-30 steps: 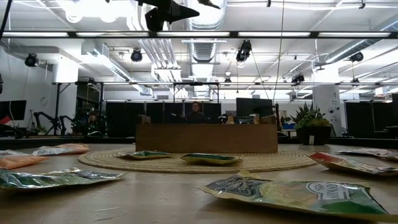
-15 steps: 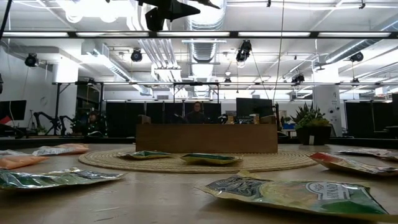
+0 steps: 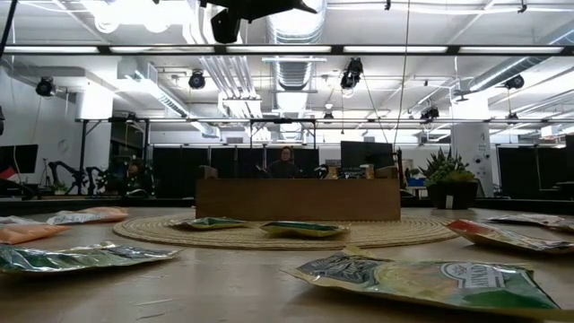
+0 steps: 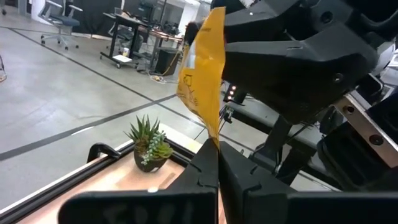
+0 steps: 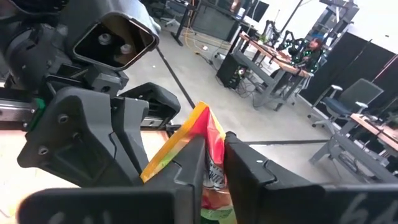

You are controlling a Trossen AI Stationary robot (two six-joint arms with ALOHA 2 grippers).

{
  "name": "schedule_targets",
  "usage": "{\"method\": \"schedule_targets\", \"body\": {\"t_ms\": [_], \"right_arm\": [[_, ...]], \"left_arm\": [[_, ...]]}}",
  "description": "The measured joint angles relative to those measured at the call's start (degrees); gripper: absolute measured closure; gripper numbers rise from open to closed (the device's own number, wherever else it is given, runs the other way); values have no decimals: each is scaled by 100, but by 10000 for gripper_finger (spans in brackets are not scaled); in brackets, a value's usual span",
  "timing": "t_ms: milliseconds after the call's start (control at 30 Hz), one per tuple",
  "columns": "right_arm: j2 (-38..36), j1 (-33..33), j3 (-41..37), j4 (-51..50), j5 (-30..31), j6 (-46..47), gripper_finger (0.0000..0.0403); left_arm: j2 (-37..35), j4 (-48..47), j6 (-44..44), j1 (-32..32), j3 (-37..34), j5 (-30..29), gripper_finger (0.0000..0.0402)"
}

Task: Pick & Place Tea
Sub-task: Put the orange tea bag into the right section of the wooden organizer

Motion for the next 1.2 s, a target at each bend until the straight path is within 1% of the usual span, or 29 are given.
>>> {"method": "schedule_targets", "body": {"t_ms": [100, 167, 233, 300, 367, 433, 500, 533, 600, 733, 833, 1033, 1133, 1200], "right_arm": [[-83, 14, 2, -19, -1, 26, 309], [-156, 16, 106, -238, -3, 77, 284], [-236, 27, 331, -624, -4, 353, 259], [-299, 26, 652, -1163, -78, 819, 234], [-329, -28, 1024, -1962, -469, 1239, 212], [-329, -96, 1397, -2725, -1121, 1528, 195], [-325, -128, 1648, -3264, -1681, 1728, 183], [-323, -131, 1734, -3414, -1897, 1783, 178], [-323, -125, 1878, -3655, -2113, 1836, 172], [-281, -87, 2171, -3982, -2165, 1737, 167], [-220, -91, 2285, -3999, -2225, 1659, 165], [-34, -104, 2483, -4008, -2668, 1643, 164], [115, -104, 2616, -4033, -2849, 1587, 163], [235, -104, 2688, -4102, -2892, 1528, 163]], "left_arm": [[0, -5, 0, 0, 0, 62, 401], [-17, -97, -2, 2, -2, 107, 401], [-73, -248, 0, 0, -2, 129, 401], [-175, -390, 0, 11, -2, 135, 401], [-283, -489, -2, 16, -2, 156, 401], [-420, -626, 0, 26, -2, 211, 401], [-514, -684, -7, 43, -2, 380, 401], [-566, -796, -9, 52, -2, 468, 401], [-626, -931, -91, 58, -2, 576, 401], [-665, -1458, -234, 57, 60, 690, 401], [-573, -2183, -228, 57, 439, 814, 401], [-230, -3724, 128, 59, 1433, 848, 401], [-98, -4192, 256, 63, 1798, 957, 401], [-51, -4267, 333, 70, 1938, 1161, 401]]}}
